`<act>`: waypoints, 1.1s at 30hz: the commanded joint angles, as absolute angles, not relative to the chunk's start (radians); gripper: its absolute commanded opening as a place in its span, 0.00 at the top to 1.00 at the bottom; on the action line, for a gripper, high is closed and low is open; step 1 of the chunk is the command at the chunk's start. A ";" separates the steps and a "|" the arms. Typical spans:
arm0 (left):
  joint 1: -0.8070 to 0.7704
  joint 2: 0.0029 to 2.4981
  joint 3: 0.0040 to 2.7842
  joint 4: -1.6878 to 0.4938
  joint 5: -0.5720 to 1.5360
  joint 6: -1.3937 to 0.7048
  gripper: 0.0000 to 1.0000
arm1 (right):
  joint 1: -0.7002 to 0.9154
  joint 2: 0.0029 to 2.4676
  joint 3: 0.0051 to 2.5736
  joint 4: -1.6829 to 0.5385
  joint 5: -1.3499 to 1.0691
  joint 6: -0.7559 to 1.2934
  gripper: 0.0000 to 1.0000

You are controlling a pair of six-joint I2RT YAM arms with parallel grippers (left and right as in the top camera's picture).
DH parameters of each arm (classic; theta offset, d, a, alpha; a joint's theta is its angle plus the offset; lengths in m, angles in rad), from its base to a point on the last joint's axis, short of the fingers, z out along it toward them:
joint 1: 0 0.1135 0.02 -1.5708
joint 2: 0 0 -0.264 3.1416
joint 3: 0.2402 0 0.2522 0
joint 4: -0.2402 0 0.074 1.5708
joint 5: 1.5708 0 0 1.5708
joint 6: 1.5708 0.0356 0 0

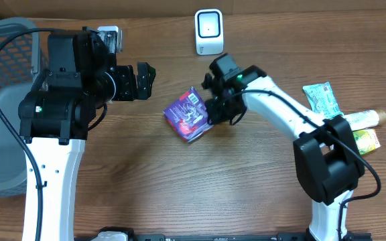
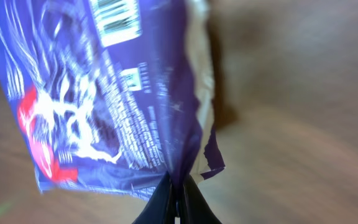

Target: Scan the item barcode

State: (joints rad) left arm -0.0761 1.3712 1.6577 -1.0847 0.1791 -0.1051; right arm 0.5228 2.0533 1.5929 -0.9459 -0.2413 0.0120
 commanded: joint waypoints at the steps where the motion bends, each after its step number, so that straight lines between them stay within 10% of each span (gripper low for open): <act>1: -0.072 1.374 1.671 -1.081 0.173 -0.119 0.00 | 0.509 2.008 1.639 -0.931 -0.101 -0.104 0.96; 2: -0.072 1.374 1.671 -1.081 0.173 -0.119 0.00 | 0.506 2.008 1.642 -0.918 -0.101 -0.082 0.96; 4: -0.072 1.374 1.671 -1.081 0.173 -0.119 0.00 | 0.493 2.008 1.645 -0.880 -0.101 0.098 0.30; 11: -0.072 1.374 1.671 -1.081 0.173 -0.119 0.00 | 0.442 2.008 1.621 -0.987 -0.224 0.793 0.01; 24: -0.072 1.374 1.671 -1.081 0.173 -0.119 0.00 | 0.522 2.008 1.388 -0.664 -0.351 0.970 0.15; 29: -0.072 1.374 1.671 -1.081 0.173 -0.119 0.00 | 0.522 2.008 1.345 -0.607 -0.309 0.959 0.55; 33: -0.072 1.374 1.671 -1.081 0.173 -0.119 0.01 | 0.522 2.008 1.345 -0.596 -0.255 0.847 0.67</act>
State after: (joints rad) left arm -0.0761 1.3712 1.6577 -1.0847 0.1791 -0.1051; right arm 0.5243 2.0354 1.3666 -0.5968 -0.3267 0.9249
